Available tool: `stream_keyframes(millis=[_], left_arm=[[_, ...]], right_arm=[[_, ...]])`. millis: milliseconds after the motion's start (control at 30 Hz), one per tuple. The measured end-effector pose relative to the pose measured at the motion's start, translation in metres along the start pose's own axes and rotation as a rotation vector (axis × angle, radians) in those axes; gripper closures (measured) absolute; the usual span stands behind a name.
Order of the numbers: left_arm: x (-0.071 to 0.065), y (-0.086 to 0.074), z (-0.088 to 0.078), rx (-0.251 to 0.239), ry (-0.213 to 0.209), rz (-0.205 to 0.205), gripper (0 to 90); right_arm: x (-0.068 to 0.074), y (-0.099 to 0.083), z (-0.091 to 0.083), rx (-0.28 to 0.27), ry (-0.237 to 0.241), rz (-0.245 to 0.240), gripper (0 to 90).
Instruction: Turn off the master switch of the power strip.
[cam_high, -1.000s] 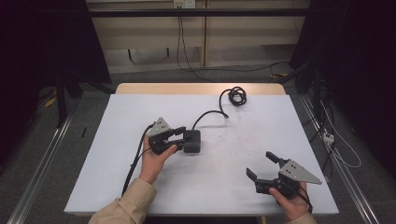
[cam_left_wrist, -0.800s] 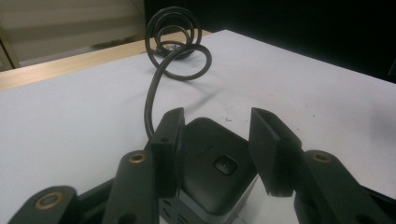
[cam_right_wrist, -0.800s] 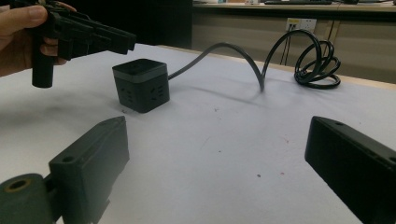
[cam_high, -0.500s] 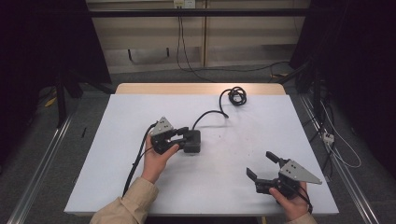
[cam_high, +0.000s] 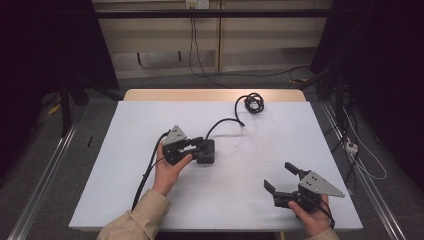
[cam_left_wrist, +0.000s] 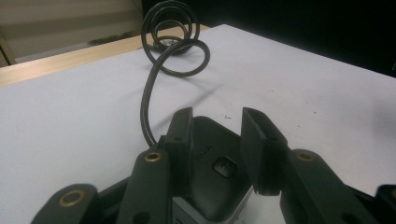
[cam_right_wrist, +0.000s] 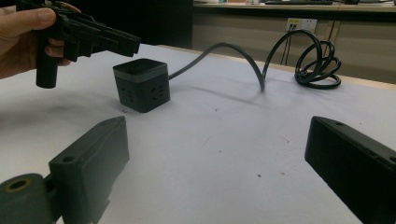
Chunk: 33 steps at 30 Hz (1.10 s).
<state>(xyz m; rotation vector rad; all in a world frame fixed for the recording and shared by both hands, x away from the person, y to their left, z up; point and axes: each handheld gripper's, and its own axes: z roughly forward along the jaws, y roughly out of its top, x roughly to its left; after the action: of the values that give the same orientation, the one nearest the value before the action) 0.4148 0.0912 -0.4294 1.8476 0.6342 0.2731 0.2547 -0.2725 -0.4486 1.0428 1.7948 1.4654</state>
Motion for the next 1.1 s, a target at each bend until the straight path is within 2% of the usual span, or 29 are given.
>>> stream_keyframes(millis=[533, 1100], left_arm=[[0.0002, -0.0009, 0.0008, 0.016, -0.003, 0.004, 70.7], [-0.0009, -0.0024, 0.002, 0.039, -0.028, 0.016, 86.3]], right_arm=[[0.0004, 0.0, 0.0001, 0.001, 0.001, 0.0, 5.8], [0.0005, 0.0001, 0.0002, 0.001, 0.002, -0.001, 5.8]])
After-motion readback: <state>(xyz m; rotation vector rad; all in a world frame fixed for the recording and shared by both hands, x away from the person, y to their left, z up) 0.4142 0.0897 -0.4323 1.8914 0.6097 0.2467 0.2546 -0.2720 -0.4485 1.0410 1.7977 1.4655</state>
